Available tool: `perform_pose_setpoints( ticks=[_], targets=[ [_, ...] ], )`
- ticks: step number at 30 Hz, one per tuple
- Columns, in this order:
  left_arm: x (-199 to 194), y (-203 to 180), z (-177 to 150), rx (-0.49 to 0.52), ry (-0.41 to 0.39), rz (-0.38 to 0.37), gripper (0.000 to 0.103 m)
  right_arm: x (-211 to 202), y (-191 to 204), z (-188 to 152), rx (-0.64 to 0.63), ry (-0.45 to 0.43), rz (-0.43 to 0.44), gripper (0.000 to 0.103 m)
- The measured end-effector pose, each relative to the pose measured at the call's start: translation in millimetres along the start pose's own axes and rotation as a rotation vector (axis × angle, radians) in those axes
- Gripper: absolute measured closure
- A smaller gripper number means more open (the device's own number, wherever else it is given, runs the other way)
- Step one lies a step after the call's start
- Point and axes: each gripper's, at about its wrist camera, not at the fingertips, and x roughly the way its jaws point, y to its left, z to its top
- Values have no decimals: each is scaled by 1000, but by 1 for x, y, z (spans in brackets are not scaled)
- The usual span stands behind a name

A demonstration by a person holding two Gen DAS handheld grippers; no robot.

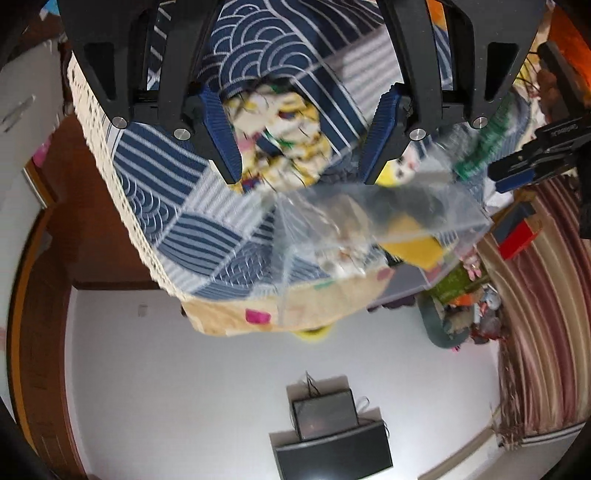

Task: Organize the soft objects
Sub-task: 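Grasp the floral scrunchie with the right tool while the left tool grasps the green knit glove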

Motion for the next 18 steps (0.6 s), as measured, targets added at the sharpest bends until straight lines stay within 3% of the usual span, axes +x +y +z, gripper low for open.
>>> perform_pose_setpoints(
  ticks=[11,18],
  targets=[
    [5,20,-30,-56,47,9,41,7,4,-20,-68,24,-152,41],
    [7,26,-36,-89,59,-23,68,8,-6,-23,-44,42,-147,41]
  ],
)
